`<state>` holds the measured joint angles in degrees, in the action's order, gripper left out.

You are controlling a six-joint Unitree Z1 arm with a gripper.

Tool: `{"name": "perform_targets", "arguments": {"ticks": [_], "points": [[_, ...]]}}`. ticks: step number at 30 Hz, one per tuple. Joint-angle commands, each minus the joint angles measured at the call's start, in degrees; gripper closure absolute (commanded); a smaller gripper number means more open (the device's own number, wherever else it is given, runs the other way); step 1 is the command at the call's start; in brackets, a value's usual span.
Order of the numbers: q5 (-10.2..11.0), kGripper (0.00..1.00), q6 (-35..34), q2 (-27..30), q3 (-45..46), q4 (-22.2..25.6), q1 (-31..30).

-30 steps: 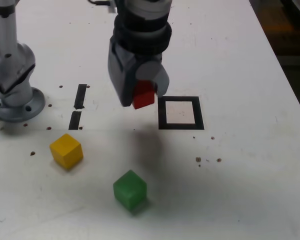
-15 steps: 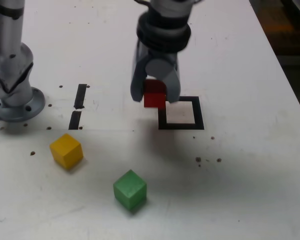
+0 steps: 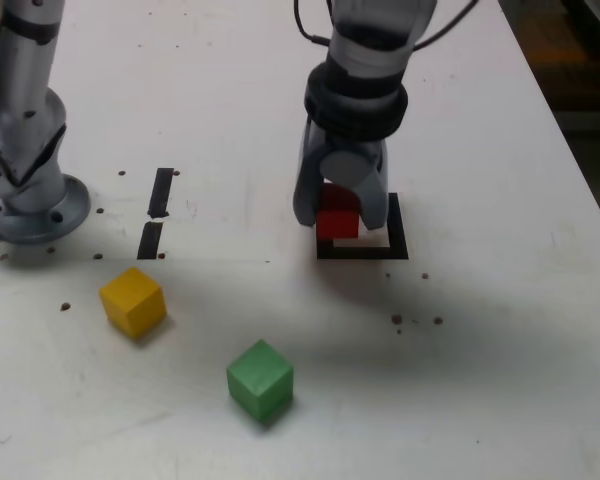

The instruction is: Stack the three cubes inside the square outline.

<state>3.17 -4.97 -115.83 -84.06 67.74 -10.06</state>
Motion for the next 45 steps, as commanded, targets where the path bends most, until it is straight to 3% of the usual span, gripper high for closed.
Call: {"name": "perform_targets", "arguments": {"ticks": [1, 14, 33, 37, 42, 45], "points": [[-0.24, 0.70, -0.03, -0.93, 0.13, -1.05, 0.44], [1.13, 0.70, 2.01, -1.72, -0.68, -2.01, 5.05], [0.16, 0.69, 3.21, -4.11, -1.11, -3.21, 5.55], [0.23, 0.57, 3.21, -4.12, -0.96, -3.51, 5.58], [0.60, 0.24, 3.34, -4.09, -0.57, -3.70, 5.58], [0.95, 0.11, 3.39, -4.04, -0.34, -4.09, 5.58]]}}
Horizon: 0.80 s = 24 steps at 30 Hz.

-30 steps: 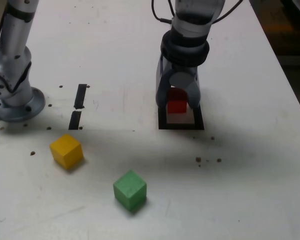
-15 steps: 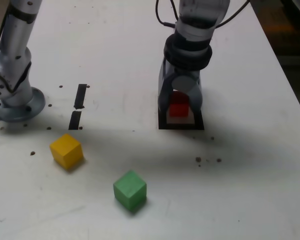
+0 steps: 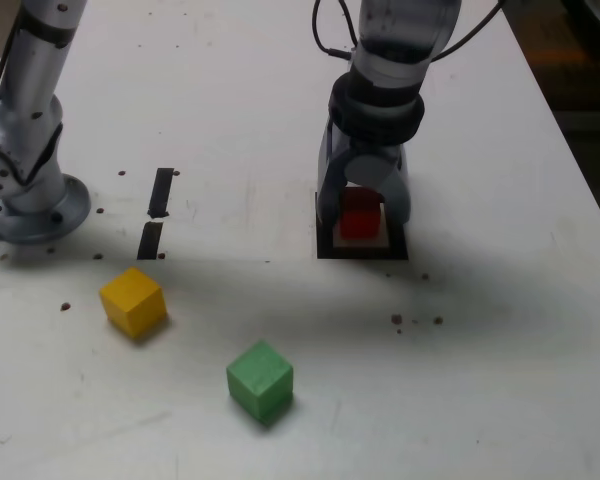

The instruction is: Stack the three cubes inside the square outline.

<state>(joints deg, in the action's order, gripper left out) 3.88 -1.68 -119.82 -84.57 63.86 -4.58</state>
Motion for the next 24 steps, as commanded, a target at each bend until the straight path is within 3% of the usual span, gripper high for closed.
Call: {"name": "perform_targets", "arguments": {"ticks": [1, 8, 14, 16, 19, 24], "points": [[0.39, 0.08, 0.10, -0.02, 0.21, -0.39, 0.10], [2.21, 0.00, -0.16, 3.49, 0.58, 1.22, -0.41], [4.80, 0.00, -2.56, 16.50, 2.83, 12.16, -5.08], [4.80, 0.00, -3.92, 20.33, 4.45, 15.02, -7.07], [2.71, 0.00, -5.40, 24.11, 7.85, 16.92, -10.43], [-3.11, 0.00, -6.69, 28.28, 14.27, 16.93, -17.48]]}}
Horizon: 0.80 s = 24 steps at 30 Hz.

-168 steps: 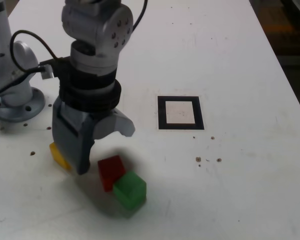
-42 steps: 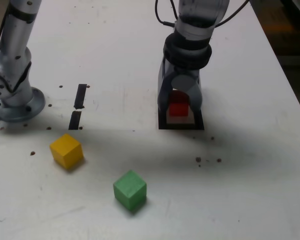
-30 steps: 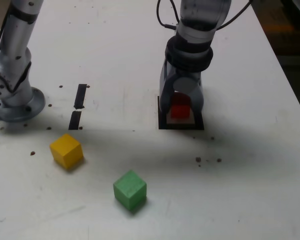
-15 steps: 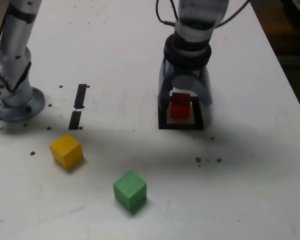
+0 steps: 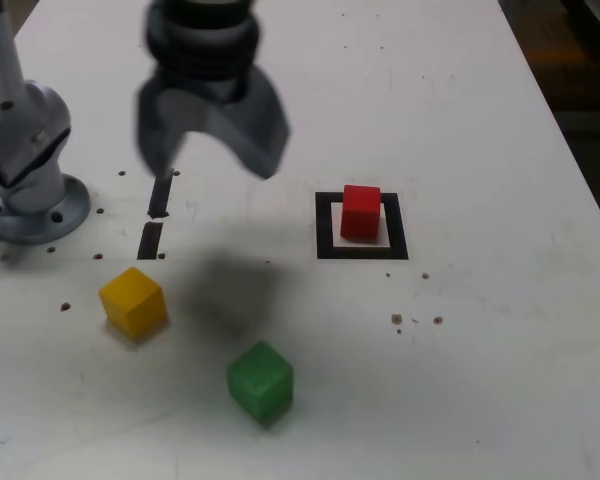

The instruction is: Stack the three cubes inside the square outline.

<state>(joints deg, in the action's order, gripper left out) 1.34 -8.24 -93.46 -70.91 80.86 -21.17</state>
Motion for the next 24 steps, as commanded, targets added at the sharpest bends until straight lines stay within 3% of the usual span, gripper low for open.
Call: {"name": "perform_targets", "arguments": {"ticks": [1, 4, 8, 14, 24], "points": [[-1.44, 0.00, -0.25, 2.69, 1.76, -0.18, -2.44], [-2.62, 0.00, -0.13, 4.54, 5.20, -0.49, -6.95], [-2.04, 0.00, 1.05, 5.44, 10.27, -1.67, -12.27], [-2.34, 0.00, 3.17, 4.91, 13.61, -9.72, -20.20], [-5.75, 0.01, 2.37, 1.96, 19.27, -18.87, -27.44]]}}
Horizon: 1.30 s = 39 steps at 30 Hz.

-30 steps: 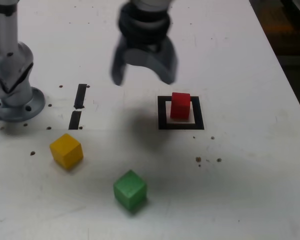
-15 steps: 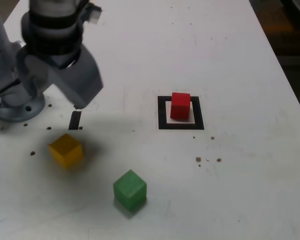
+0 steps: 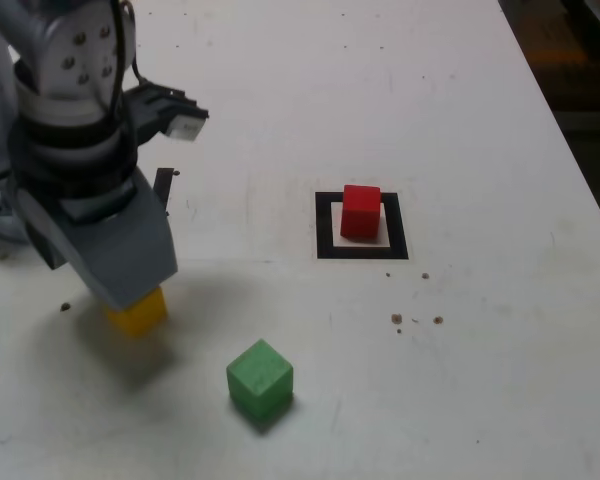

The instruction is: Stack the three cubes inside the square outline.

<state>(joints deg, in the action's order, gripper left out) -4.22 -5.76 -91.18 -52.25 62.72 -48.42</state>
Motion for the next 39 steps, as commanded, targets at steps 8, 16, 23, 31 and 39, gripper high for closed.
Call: {"name": "perform_targets", "arguments": {"ticks": [8, 16, 23, 31, 39], "points": [[0.49, 0.05, -1.05, -2.63, 5.52, -6.15, -0.12], [1.13, 0.13, -1.85, -7.36, 4.67, -7.29, -0.01], [1.91, 0.35, -2.29, -8.86, 3.29, -5.14, 1.04], [2.19, 0.64, -3.83, -8.62, 3.15, -5.04, 1.33], [1.70, 0.71, -4.30, -7.86, 1.65, -3.89, 1.87]]}}
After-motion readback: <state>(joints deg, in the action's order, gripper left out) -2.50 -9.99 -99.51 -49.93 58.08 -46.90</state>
